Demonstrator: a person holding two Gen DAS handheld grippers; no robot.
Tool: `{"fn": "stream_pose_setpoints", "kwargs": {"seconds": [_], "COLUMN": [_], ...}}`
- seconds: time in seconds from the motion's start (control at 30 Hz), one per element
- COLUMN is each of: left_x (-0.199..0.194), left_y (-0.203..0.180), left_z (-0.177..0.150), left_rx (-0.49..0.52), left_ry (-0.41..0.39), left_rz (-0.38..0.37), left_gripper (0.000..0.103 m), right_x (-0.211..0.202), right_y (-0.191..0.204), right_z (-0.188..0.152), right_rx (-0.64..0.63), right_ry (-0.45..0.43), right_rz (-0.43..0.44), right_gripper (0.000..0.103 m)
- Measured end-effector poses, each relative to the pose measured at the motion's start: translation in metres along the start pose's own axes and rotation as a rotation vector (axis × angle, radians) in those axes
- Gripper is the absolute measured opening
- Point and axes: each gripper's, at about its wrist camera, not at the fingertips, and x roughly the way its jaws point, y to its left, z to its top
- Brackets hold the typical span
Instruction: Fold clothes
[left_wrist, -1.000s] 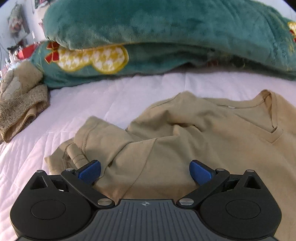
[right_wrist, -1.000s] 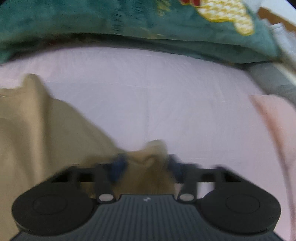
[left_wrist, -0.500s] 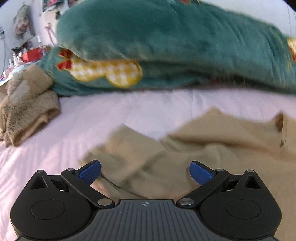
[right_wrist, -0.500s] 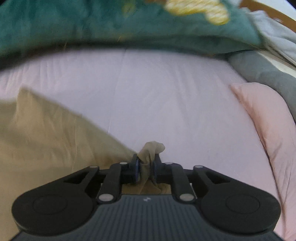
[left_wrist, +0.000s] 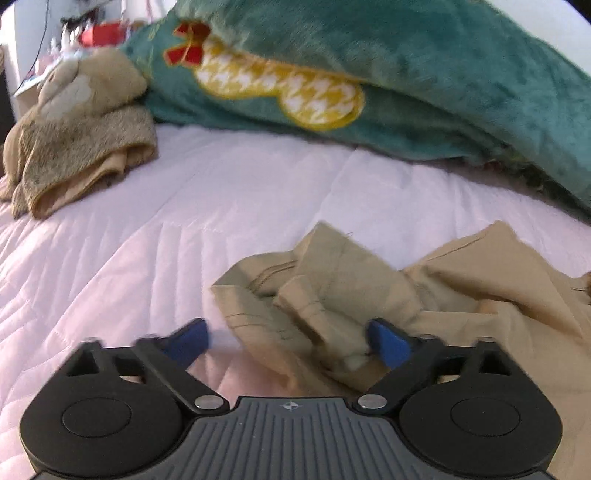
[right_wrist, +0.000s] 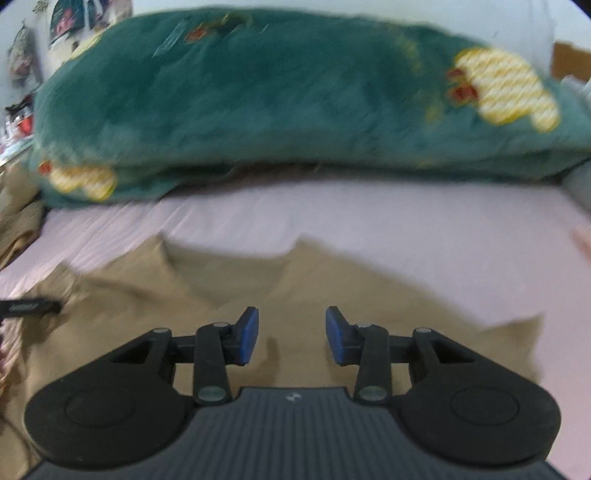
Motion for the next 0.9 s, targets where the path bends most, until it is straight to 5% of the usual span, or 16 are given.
{"fn": "stream_pose_setpoints", "kwargs": {"seconds": [0.07,0.17,0.27,0.37,0.5,0.6,0.8,0.9], "left_x": [-0.005,-0.011,-0.018,-0.021,0.003,-0.007,-0.054,-0.078], "left_y": [-0.007,-0.014,-0.009,0.007,0.033,0.036,0.017,-0.011], "left_z": [-0.001,-0.002,-0.003,0.0,0.004,0.01,0.044,0.069], "left_rx": [0.02,0.033,0.0,-0.036,-0.066,-0.113,-0.139,-0.035], "left_ry": [-0.028,-0.063,-0.111,-0.134,-0.01,-0.021,-0.142,-0.226], "left_rz": [-0.031,-0.062,-0.079,-0.042,0.024,0.069,0.174,0.119], "left_gripper": [0.045,0.015,0.01,0.009,0.014,0.015,0.036,0.057], "right_x": [0.007,0.005,0.011,0.012,0.012,0.012,0.001,-0.014], "right_y": [0.006,0.017,0.014,0.014,0.021,0.02,0.003,-0.018], "right_z": [-0.011,-0.033,-0.047,-0.058,-0.061,-0.06,-0.042,-0.017], "right_rx": [0.004,0.025,0.053,0.012,-0.064,-0.066,0.007,0.08], "right_ry": [0.019,0.064,0.1,0.071,0.061,0.065,0.089,0.036], "right_rz": [0.007,0.004,0.001,-0.013,-0.043,-0.036,0.029,0.087], "right_gripper": [0.04,0.041,0.043,0.044,0.049,0.05,0.05,0.05]}}
